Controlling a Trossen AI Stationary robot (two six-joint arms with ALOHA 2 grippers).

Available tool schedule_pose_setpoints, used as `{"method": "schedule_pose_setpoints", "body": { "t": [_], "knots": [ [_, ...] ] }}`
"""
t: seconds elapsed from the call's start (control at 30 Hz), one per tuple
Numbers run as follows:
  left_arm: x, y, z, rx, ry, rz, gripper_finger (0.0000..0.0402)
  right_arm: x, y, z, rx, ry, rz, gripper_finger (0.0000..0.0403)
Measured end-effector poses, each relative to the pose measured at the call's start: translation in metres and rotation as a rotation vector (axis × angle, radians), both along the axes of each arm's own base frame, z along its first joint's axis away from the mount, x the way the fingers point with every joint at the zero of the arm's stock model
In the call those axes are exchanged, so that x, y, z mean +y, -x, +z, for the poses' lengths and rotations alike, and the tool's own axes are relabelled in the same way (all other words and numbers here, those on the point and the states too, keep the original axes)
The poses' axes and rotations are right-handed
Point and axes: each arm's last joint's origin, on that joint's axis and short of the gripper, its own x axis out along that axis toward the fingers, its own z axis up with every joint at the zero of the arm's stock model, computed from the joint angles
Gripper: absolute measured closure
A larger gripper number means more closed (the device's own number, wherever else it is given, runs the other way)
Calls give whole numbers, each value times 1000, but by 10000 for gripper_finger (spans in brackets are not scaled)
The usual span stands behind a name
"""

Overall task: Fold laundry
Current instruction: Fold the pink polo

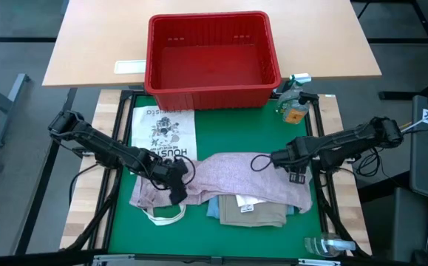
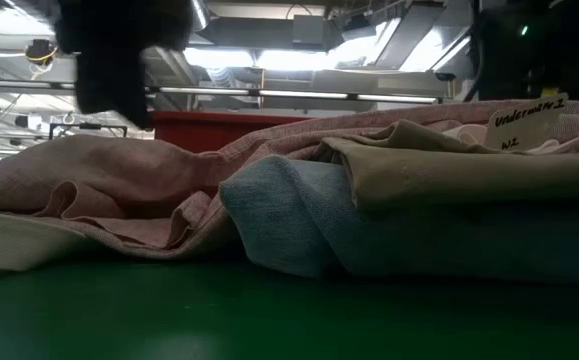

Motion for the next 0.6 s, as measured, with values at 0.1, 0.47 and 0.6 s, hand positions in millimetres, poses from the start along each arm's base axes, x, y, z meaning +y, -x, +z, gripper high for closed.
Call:
{"method": "schedule_pose_setpoints", "body": {
  "t": [0.1, 0.47, 0.6],
  "knots": [
    [2, -5, 3, -80, -98, 39, 330, -9, 2, -12, 3, -22, -54, 258],
    [-6, -16, -31, 27, -192, 33, 330, -12, 11, -38, 25, -258, -235, 258],
    [-9, -15, -49, 140, -194, -1, 330, -12, 12, -41, 32, -264, -257, 258]
  ]
}}
